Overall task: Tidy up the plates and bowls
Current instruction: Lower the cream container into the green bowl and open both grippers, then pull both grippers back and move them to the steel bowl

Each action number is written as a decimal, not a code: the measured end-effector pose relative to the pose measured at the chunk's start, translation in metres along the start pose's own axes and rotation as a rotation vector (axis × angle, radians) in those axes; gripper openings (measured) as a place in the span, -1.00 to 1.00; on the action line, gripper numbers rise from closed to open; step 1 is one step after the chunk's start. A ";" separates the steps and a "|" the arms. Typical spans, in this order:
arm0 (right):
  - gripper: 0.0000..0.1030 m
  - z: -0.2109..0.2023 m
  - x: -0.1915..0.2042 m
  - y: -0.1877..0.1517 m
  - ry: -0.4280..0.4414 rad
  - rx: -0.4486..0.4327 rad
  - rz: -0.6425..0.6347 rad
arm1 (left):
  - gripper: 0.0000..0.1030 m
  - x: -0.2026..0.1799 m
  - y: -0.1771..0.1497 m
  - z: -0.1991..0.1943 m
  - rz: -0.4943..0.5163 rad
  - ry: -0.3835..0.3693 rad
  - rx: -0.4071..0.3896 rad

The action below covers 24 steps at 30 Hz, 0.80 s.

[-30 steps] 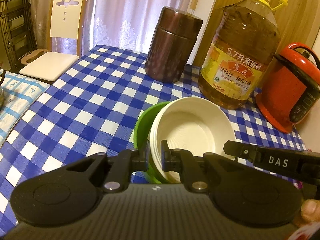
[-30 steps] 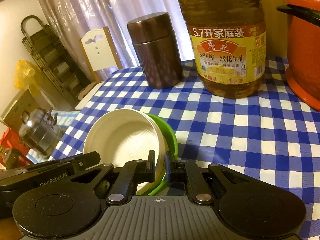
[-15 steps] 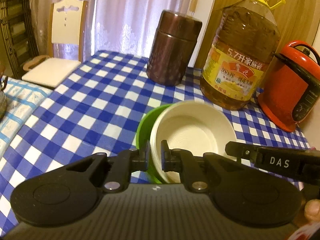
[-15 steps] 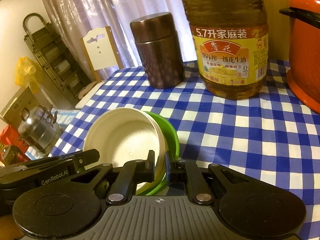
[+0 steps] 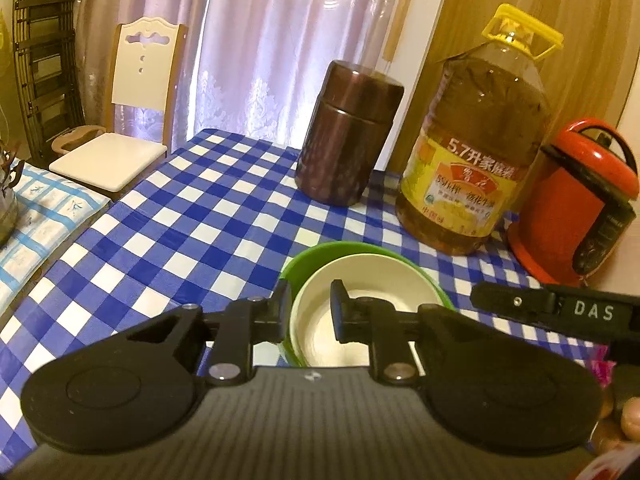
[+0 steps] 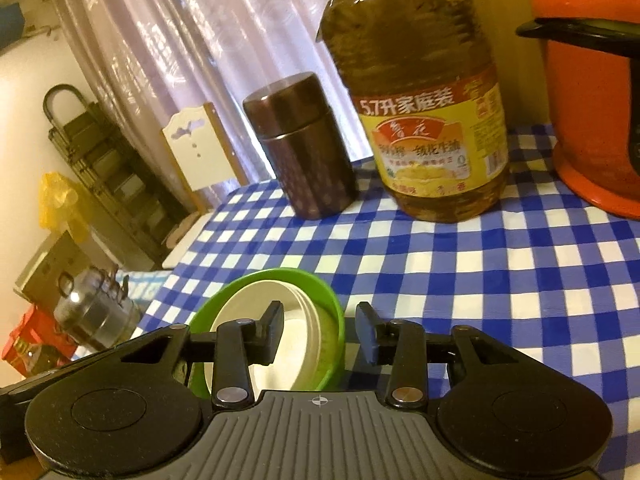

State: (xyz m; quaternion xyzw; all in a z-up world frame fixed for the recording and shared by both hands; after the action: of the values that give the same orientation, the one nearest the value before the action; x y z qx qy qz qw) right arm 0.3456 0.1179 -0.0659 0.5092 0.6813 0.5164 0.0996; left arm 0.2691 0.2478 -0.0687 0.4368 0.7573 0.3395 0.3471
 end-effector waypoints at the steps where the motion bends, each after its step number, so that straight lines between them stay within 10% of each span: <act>1: -0.22 -0.005 -0.001 0.000 -0.003 -0.004 0.004 | -0.64 -0.001 0.001 -0.003 -0.006 -0.003 -0.002; 24: -0.22 -0.186 -0.033 -0.076 -0.193 0.022 0.170 | -0.56 -0.075 -0.090 -0.141 -0.051 -0.121 0.156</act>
State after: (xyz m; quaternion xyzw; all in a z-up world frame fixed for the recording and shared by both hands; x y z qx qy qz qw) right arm 0.1927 -0.0163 -0.0568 0.6133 0.6287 0.4641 0.1150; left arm 0.1434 0.1162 -0.0510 0.4625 0.7700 0.2438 0.3657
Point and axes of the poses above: each gripper's, at about its wrist camera, not at the fingertips, and z roughly the way its jaws point, x to its left, y to its top, the point moved 4 cm from there along z, roughly the way its jaws point, and after that the axes turned 4 degrees about -x, right-handed, at the moved point
